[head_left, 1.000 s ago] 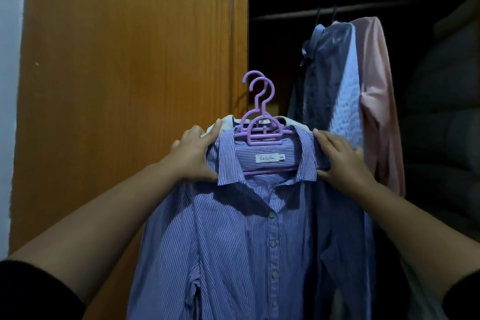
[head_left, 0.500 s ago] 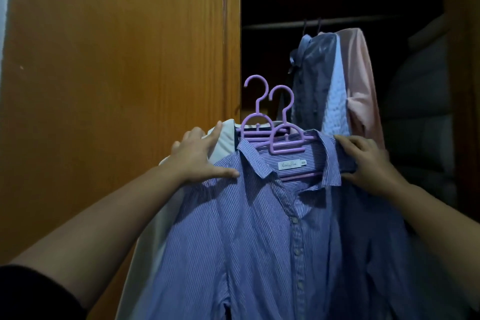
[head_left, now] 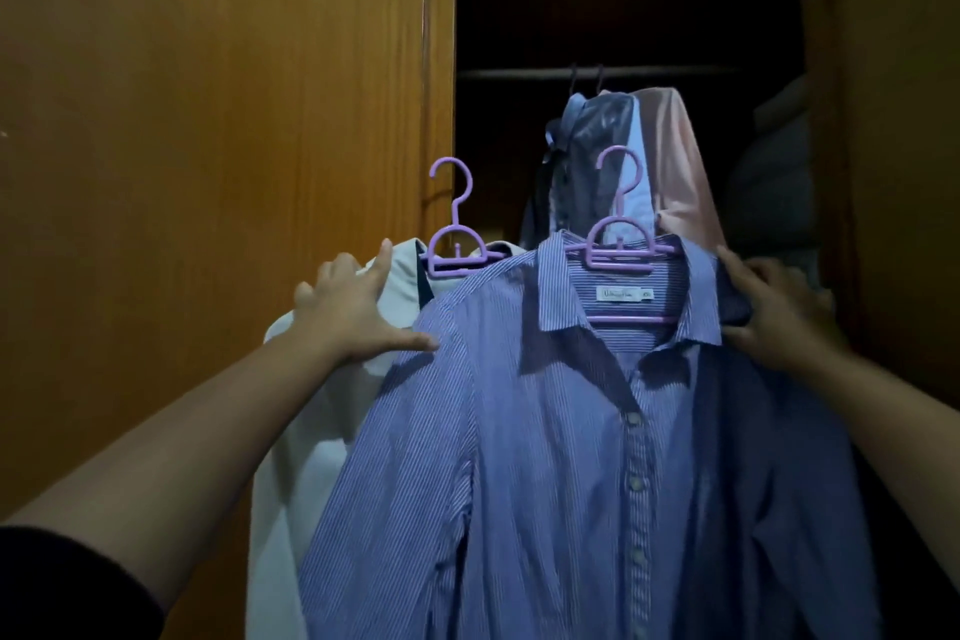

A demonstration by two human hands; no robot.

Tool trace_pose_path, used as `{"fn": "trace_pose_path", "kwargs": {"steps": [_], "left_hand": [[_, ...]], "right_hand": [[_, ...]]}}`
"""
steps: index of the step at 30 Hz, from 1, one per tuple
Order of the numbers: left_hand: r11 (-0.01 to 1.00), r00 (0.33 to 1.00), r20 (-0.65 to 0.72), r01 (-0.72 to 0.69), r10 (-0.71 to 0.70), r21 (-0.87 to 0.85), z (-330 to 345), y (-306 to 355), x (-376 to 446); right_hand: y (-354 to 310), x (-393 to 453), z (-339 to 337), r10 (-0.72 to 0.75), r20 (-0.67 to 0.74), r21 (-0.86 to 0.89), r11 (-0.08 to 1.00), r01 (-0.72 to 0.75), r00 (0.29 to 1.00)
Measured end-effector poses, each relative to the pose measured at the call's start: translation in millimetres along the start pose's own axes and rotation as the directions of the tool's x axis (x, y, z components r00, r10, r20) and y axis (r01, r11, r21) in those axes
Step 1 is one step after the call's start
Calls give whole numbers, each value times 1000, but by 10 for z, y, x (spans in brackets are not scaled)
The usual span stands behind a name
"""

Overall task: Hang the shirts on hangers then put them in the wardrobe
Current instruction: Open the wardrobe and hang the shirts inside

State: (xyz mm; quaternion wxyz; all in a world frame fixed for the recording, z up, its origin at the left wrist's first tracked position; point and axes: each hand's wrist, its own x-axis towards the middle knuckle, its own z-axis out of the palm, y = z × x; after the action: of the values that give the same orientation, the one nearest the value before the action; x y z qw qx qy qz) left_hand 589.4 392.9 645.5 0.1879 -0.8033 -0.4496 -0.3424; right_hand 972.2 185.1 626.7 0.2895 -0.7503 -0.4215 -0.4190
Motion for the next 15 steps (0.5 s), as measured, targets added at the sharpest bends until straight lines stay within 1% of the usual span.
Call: {"fn": "trace_pose_path", "kwargs": {"steps": [3, 6, 13, 15], "left_hand": [[998, 1000, -5, -7, 7, 63, 26, 22, -12], [995, 1000, -19, -13, 15, 101, 40, 46, 1], [990, 984, -177, 6, 19, 142, 79, 68, 63], [989, 980, -201, 23, 6, 144, 77, 53, 85]], "right_hand": [[134, 57, -236, 58, -1, -128, 990, -57, 998], [215, 99, -447, 97, -32, -207, 973, -102, 995], [181, 205, -721, 143, -55, -312, 938, -153, 988], [212, 240, -797, 170, -68, -326, 927, -183, 983]]}}
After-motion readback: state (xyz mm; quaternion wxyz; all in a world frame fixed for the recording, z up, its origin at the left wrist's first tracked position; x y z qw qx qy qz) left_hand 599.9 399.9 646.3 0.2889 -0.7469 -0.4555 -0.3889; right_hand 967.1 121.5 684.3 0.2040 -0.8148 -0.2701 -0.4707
